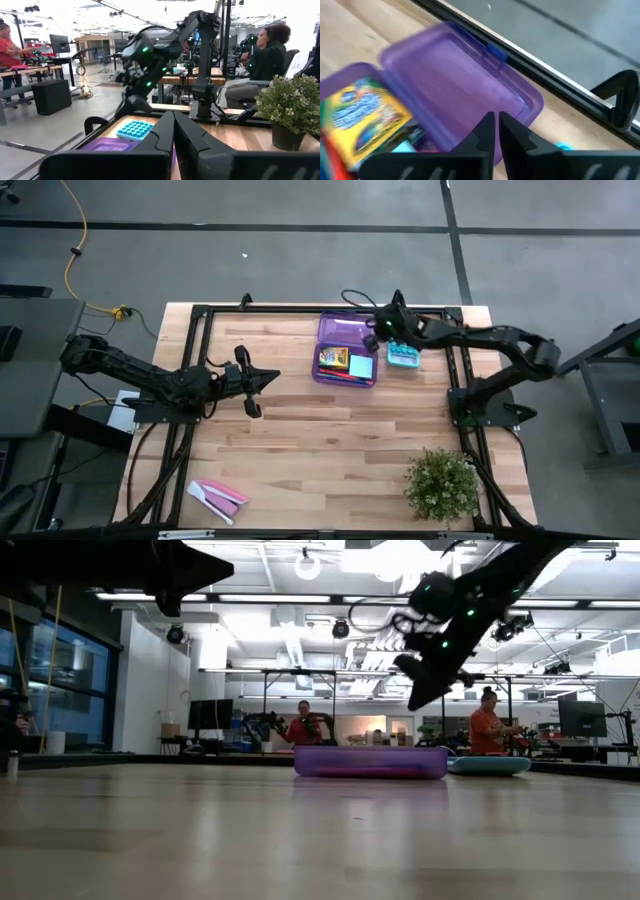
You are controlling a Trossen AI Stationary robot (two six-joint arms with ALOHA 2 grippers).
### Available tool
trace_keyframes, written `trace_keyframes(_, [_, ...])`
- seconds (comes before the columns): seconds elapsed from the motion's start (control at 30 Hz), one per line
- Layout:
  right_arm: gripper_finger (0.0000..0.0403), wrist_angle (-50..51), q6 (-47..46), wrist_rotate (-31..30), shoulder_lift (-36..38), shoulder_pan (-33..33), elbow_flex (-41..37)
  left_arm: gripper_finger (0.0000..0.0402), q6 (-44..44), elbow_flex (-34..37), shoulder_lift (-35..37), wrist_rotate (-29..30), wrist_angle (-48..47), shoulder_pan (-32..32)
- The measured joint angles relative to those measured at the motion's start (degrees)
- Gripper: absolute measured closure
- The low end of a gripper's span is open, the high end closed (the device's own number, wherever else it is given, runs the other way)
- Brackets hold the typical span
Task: Pack school essentials
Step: Close the violet supply box
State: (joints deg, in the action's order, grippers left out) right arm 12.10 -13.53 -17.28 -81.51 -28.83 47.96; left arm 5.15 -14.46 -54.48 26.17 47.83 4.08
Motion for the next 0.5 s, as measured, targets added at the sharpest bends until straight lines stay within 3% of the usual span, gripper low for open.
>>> trace_keyframes(0.2, [0.0397,13.38,0.34,-0.17,-10.20,-0.13,7.76,0.0402,0.89,0.00,0.00,0.00,-0.04,-0.04])
trace_keyframes(0.3, [0.0398,13.86,-0.83,-4.62,-12.76,-0.80,9.40,0.0402,0.90,0.00,0.00,-0.02,-0.02,-0.05])
trace_keyframes(0.5, [0.0401,12.29,-6.52,-5.55,-16.89,-5.24,12.33,0.0402,0.56,0.00,0.00,-0.01,-0.02,-0.07])
